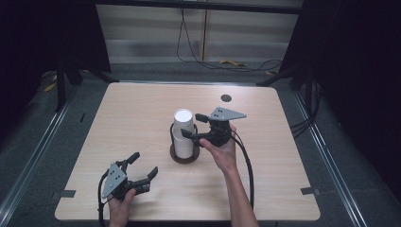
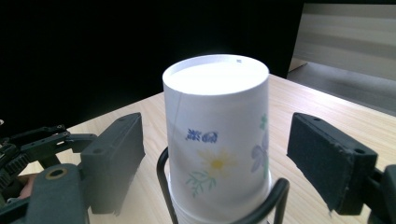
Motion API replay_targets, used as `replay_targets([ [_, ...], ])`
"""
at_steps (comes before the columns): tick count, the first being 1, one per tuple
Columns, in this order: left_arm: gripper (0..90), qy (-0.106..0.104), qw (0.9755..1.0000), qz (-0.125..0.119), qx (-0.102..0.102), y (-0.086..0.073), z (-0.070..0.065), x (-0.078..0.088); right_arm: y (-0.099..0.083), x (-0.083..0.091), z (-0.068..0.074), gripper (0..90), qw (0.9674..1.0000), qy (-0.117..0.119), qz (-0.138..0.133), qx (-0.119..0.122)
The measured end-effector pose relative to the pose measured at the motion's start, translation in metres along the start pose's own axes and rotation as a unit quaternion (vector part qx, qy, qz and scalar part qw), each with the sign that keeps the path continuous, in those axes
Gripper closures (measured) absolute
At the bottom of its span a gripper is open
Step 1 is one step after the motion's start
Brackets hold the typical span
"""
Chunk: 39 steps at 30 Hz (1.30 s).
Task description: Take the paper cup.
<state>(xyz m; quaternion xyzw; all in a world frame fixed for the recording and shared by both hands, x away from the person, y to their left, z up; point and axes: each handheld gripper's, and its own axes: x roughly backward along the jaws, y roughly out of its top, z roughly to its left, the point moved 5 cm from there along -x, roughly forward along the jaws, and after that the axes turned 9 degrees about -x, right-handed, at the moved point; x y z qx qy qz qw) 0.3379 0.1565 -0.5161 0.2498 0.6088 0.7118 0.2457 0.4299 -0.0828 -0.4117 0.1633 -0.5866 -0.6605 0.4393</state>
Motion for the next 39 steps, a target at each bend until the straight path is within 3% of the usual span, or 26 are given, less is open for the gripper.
replay_targets([
  [14,15.8,-0.001,1.0,0.0,0.0,0.0,0.0,0.0,0.015,-0.013,0.003,21.9,0.9994,0.007,0.034,0.007],
  [21,15.8,-0.001,1.0,0.0,0.0,0.0,0.0,0.0,0.018,-0.022,0.002,22.2,0.9972,0.009,0.074,0.008],
  [26,15.8,-0.001,1.0,0.0,0.0,0.0,0.0,0.0,0.021,-0.022,0.001,23.1,0.9966,0.013,0.081,0.002],
  [27,15.8,-0.001,1.0,-0.002,0.002,0.0,0.0,0.0,0.021,-0.024,-0.001,22.7,0.9954,0.008,0.095,0.003],
  [33,15.8,0.0,1.0,-0.004,0.001,0.0,0.0,0.0,0.019,-0.029,-0.002,24.8,0.9937,0.008,0.112,0.001],
  [39,15.8,-0.001,1.0,-0.004,0.001,0.0,0.0,0.0,0.021,-0.029,-0.001,29.1,0.9946,0.001,0.103,0.009],
])
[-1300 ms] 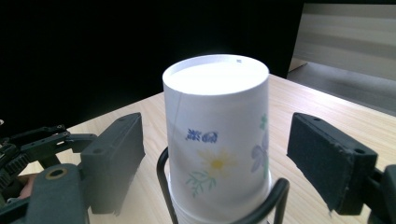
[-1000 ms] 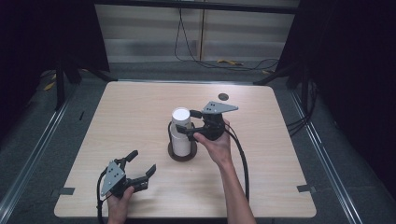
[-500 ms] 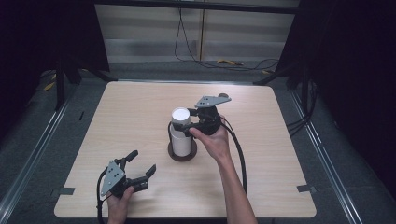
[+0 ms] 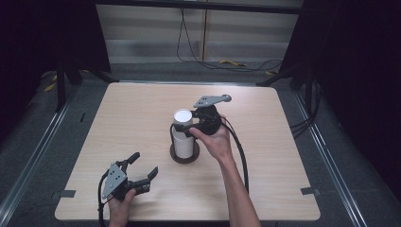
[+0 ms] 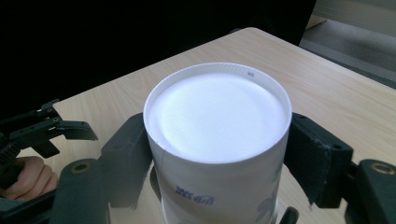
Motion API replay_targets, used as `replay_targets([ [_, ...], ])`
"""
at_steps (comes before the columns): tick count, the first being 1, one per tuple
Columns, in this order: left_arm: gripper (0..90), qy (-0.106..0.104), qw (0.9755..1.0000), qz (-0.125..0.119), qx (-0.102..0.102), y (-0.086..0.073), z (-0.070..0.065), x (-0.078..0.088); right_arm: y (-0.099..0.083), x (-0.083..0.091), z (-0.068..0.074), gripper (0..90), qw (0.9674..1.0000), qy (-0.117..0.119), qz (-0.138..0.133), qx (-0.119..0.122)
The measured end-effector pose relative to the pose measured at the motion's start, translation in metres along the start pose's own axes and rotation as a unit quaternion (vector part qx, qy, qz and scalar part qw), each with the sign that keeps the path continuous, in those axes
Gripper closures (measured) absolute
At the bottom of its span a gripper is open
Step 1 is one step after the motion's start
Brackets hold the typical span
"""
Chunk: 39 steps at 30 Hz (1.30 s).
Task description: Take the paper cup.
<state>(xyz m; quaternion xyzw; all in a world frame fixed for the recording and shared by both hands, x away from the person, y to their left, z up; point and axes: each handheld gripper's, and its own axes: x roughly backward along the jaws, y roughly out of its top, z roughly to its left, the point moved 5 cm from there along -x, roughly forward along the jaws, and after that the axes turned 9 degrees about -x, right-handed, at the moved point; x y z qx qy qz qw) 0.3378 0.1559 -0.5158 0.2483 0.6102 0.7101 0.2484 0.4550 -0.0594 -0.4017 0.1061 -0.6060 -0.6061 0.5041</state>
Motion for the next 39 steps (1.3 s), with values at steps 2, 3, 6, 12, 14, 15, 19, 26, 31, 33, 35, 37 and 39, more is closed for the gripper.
replay_targets([
  [2,15.8,0.002,1.0,-0.001,0.0,0.0,0.0,0.0,0.001,0.002,0.0,30.5,1.0,0.0,-0.004,0.001],
  [3,15.8,0.002,1.0,0.001,-0.003,0.0,0.0,0.0,0.001,0.002,0.0,30.9,1.0,0.0,-0.005,0.001],
  [6,15.8,0.001,1.0,0.001,0.0,0.0,0.0,0.0,0.001,0.003,0.0,31.5,1.0,0.001,-0.007,0.0],
  [12,15.8,0.0,1.0,0.002,-0.002,0.0,0.0,0.0,0.003,0.004,0.001,31.7,0.9998,-0.001,-0.018,0.001],
  [14,15.8,0.0,1.0,0.005,-0.006,0.0,0.0,0.001,0.005,0.007,0.002,31.9,0.9997,0.0,-0.025,0.0],
  [15,15.8,0.0,1.0,0.004,-0.004,0.0,0.0,0.001,0.006,0.008,0.002,31.9,0.9996,0.002,-0.028,-0.002],
  [19,15.8,0.0,1.0,0.004,-0.005,0.0,0.0,0.001,0.007,0.01,0.001,32.2,0.9994,0.004,-0.034,-0.007],
  [26,15.8,-0.002,1.0,0.002,0.0,0.0,0.0,0.0,0.009,0.013,0.002,32.6,0.999,0.008,-0.043,-0.003],
  [31,15.8,-0.002,1.0,0.004,-0.002,0.0,0.0,0.001,0.01,0.015,0.003,32.7,0.9986,0.011,-0.051,-0.004],
  [33,15.8,0.0,1.0,0.002,-0.004,0.0,0.0,0.0,0.011,0.016,0.003,32.8,0.9985,0.011,-0.054,-0.002],
  [35,15.8,-0.001,1.0,0.003,-0.007,0.0,0.0,0.001,0.012,0.017,0.003,33.1,0.9982,0.015,-0.058,-0.005],
  [37,15.8,-0.001,1.0,0.003,-0.005,0.0,0.0,0.001,0.013,0.018,0.002,33.2,0.9977,0.019,-0.064,-0.007],
  [39,15.8,-0.001,1.0,0.003,-0.005,0.0,0.0,0.001,0.014,0.019,0.002,33.3,0.9976,0.019,-0.067,-0.006],
])
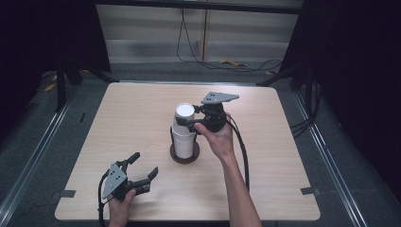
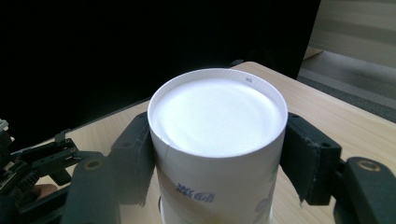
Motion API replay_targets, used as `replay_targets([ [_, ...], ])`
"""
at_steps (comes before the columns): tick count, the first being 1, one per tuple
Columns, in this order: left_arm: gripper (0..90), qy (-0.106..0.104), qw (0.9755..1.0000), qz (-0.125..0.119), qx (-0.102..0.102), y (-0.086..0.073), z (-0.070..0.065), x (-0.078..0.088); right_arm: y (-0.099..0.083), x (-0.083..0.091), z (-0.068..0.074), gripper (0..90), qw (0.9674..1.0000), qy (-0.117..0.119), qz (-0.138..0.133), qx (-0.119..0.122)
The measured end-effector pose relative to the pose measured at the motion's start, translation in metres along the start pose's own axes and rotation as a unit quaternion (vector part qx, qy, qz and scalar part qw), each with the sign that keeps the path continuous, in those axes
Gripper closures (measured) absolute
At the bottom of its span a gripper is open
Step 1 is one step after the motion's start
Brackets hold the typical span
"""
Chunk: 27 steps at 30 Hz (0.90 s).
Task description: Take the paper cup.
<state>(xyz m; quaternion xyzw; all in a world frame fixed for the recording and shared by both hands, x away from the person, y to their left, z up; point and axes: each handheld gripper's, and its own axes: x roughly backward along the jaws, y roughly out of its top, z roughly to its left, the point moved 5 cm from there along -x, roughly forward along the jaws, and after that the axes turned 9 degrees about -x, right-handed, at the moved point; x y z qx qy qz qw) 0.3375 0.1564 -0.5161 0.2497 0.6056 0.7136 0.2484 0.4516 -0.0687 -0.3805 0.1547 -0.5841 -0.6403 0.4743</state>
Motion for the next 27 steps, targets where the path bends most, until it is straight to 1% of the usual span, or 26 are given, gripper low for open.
replay_targets([
  [6,15.8,0.0,1.0,0.0,0.001,0.0,0.0,0.0,0.008,0.004,0.003,33.5,0.9999,0.004,-0.013,0.001],
  [7,15.8,0.0,1.0,-0.001,0.0,0.0,0.0,0.0,0.009,0.005,0.004,33.5,0.9999,-0.001,-0.014,0.006],
  [9,15.8,0.0,1.0,0.0,0.0,0.0,0.0,0.0,0.01,0.005,0.005,33.6,0.9998,-0.001,-0.017,0.007],
  [12,15.8,0.001,1.0,0.0,0.001,0.0,0.0,0.0,0.011,0.007,0.005,33.6,0.9997,-0.002,-0.023,0.005],
  [13,15.8,-0.001,1.0,-0.001,0.004,0.0,0.0,0.0,0.012,0.008,0.005,33.7,0.9995,0.001,-0.031,0.002],
  [14,15.8,-0.001,1.0,-0.001,0.004,0.0,0.0,0.0,0.012,0.008,0.005,33.7,0.9995,0.001,-0.031,0.002],
  [16,15.8,-0.001,1.0,0.0,0.004,0.0,0.0,0.0,0.014,0.01,0.004,33.7,0.999,0.005,-0.044,-0.007],
  [18,15.8,-0.001,1.0,-0.001,0.004,0.0,0.0,0.0,0.015,0.01,0.005,33.7,0.9989,0.005,-0.047,-0.006],
  [20,15.8,-0.001,1.0,0.0,0.0,0.0,0.0,0.0,0.015,0.011,0.005,33.7,0.9987,0.004,-0.05,-0.006],
  [21,15.8,-0.002,1.0,-0.002,0.005,0.0,0.0,0.0,0.016,0.012,0.004,33.7,0.9986,0.003,-0.052,-0.005],
  [23,15.8,-0.002,1.0,-0.002,0.005,0.0,0.0,0.0,0.017,0.014,0.005,33.7,0.9984,0.004,-0.057,-0.003],
  [25,15.8,-0.001,1.0,-0.001,0.001,0.0,0.0,0.0,0.017,0.015,0.005,33.7,0.9984,0.002,-0.057,-0.003],
  [27,15.8,-0.001,1.0,-0.001,0.0,0.0,0.0,0.0,0.019,0.017,0.006,33.7,0.9978,0.005,-0.065,-0.004],
])
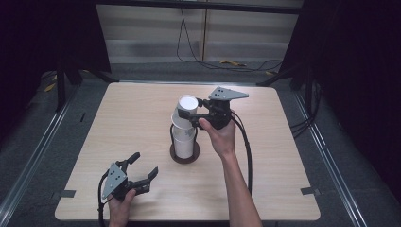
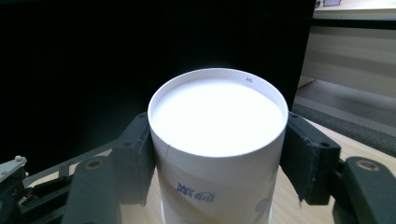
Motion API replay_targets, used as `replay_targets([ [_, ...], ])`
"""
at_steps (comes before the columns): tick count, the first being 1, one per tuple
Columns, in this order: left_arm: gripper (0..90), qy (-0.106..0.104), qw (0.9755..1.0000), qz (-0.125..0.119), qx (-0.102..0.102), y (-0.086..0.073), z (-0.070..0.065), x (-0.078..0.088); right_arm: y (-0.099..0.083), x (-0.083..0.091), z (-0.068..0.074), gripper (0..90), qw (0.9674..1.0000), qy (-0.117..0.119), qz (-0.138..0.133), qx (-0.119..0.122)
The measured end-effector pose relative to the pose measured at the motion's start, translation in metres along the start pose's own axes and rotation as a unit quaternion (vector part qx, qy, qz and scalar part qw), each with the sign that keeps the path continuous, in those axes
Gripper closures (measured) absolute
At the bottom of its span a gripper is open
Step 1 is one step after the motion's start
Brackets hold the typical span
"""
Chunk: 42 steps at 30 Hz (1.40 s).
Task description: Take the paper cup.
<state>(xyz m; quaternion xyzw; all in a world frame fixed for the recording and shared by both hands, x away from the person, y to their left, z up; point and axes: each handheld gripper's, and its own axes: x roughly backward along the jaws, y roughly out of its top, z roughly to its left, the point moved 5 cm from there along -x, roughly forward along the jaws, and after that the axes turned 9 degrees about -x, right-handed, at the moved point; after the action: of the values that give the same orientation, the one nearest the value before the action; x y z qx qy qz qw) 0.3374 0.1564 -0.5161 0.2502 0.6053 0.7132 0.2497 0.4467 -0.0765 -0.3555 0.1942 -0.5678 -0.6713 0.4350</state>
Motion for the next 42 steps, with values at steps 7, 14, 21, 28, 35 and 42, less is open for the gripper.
replay_targets([
  [7,15.8,-0.001,1.0,-0.001,0.001,0.0,0.0,0.0,0.003,0.005,0.001,33.7,0.9999,0.002,-0.017,-0.001],
  [14,15.8,-0.003,1.0,-0.001,0.004,0.0,0.0,0.0,0.005,0.012,0.001,33.9,0.9991,0.007,-0.041,-0.009],
  [21,16.4,-0.003,1.0,-0.001,0.001,0.0,0.0,0.0,0.007,0.018,0.002,33.9,0.9989,0.01,-0.044,-0.011],
  [28,16.0,0.005,1.0,0.002,0.007,0.0,0.001,0.0,0.009,0.033,0.001,33.9,0.9979,0.011,-0.062,-0.014],
  [35,16.2,0.001,1.0,0.0,0.005,0.0,0.0,-0.001,0.005,0.048,-0.003,33.9,0.9974,0.003,-0.07,-0.016],
  [42,16.5,0.001,1.0,0.0,0.002,0.0,0.0,0.0,0.0,0.065,-0.005,33.9,0.997,-0.007,-0.076,-0.015],
])
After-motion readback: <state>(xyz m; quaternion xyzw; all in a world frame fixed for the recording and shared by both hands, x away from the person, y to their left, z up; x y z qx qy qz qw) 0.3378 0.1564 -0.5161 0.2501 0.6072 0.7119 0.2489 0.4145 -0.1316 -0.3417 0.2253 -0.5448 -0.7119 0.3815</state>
